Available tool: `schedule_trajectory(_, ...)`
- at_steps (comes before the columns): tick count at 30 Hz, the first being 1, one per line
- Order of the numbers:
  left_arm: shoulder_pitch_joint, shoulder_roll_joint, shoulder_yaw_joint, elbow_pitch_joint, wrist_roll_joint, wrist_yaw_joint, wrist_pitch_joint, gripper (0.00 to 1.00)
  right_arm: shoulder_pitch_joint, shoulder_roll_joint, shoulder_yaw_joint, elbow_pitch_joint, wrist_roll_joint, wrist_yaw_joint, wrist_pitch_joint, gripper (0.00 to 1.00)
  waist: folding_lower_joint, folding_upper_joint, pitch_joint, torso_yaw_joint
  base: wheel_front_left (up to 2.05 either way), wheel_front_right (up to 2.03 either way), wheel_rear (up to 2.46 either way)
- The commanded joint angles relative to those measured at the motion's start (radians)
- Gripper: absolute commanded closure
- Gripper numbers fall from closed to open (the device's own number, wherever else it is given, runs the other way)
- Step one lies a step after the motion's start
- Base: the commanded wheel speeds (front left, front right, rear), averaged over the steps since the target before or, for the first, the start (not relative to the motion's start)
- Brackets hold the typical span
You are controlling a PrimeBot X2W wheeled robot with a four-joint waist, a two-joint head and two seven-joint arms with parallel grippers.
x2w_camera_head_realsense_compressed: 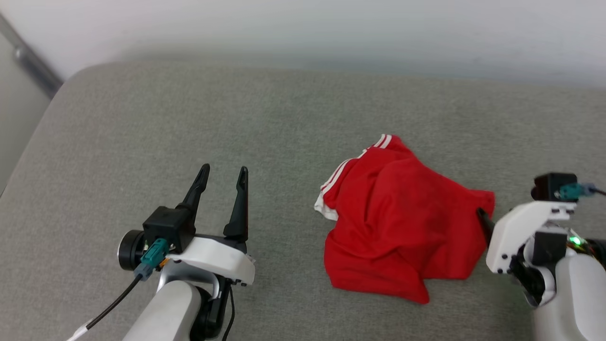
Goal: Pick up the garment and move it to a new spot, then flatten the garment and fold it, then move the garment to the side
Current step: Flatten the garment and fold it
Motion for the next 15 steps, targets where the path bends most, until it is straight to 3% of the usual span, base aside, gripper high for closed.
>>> schedule_trajectory(1, -0.021, -0.011, 0.001, 0.008, 0.011, -0.014, -0.006, 0.00, -0.044, -0.003, 0.012, 0.021, -0.015, 0.000, 0.041, 0.00, 0.0000, 0.0000, 0.048, 0.041, 0.00, 0.00, 0.00)
schedule_trajectory(6, -0.047, -0.038, 0.008, 0.020, 0.020, -0.035, -0.008, 0.00, -0.110, -0.027, 0.033, 0.106, -0.018, 0.000, 0.126, 0.00, 0.0000, 0.0000, 0.085, 0.066, 0.00, 0.00, 0.00)
schedule_trajectory(13, -0.045, -0.060, 0.035, 0.031, 0.043, -0.058, -0.008, 0.00, -0.104, -0.028, 0.036, 0.223, 0.019, -0.001, 0.161, 0.00, 0.0000, 0.0000, 0.096, 0.074, 0.00, 0.00, 0.00)
schedule_trajectory(14, -0.041, -0.063, 0.040, 0.034, 0.047, -0.060, -0.008, 0.00, -0.100, -0.025, 0.039, 0.242, 0.033, -0.001, 0.176, 0.58, 0.0000, 0.0000, 0.094, 0.073, 0.00, 0.00, 0.00)
schedule_trajectory(15, -0.036, -0.066, 0.044, 0.037, 0.050, -0.064, -0.008, 0.00, -0.097, -0.023, 0.044, 0.254, 0.046, 0.000, 0.185, 0.96, 0.0000, 0.0000, 0.089, 0.070, 0.00, 0.00, 0.00)
